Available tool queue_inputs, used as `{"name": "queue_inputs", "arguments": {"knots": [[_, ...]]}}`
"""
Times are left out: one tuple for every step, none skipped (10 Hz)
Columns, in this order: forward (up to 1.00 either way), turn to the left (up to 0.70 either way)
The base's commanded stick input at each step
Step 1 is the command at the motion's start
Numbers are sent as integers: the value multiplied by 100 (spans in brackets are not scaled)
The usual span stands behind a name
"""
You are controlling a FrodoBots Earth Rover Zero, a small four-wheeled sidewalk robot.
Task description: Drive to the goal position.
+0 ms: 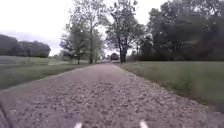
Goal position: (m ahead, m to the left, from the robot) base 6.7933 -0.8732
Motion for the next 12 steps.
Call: {"name": "queue_inputs", "arguments": {"knots": [[70, 0], [70, 0], [70, 0], [70, 0], [70, 0], [70, 0], [70, 0], [70, 0], [70, 0], [70, 0], [70, 0], [70, 0]]}}
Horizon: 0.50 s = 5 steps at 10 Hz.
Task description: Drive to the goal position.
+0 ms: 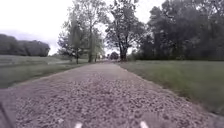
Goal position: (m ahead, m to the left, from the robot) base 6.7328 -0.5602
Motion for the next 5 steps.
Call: {"name": "queue_inputs", "arguments": {"knots": [[70, 0], [70, 0], [70, 0], [70, 0], [70, 0]]}}
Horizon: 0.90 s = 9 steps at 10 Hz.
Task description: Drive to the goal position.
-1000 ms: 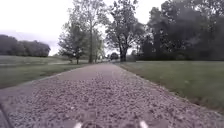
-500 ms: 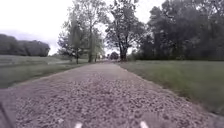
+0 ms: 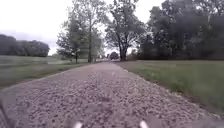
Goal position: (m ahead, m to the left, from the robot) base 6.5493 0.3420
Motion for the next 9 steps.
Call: {"name": "queue_inputs", "arguments": {"knots": [[70, 0], [70, 0], [70, 0], [70, 0], [70, 0], [70, 0], [70, 0], [70, 0], [70, 0]]}}
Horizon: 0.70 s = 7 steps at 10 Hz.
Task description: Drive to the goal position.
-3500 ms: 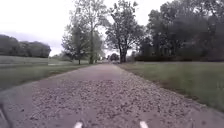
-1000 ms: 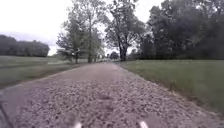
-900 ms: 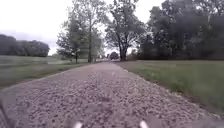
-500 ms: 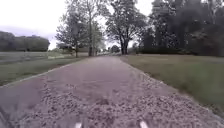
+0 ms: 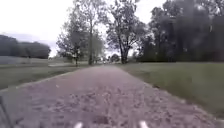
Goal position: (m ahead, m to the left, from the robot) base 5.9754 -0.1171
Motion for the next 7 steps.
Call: {"name": "queue_inputs", "arguments": {"knots": [[70, 0], [70, 0], [70, 0], [70, 0], [70, 0], [70, 0], [70, 0]]}}
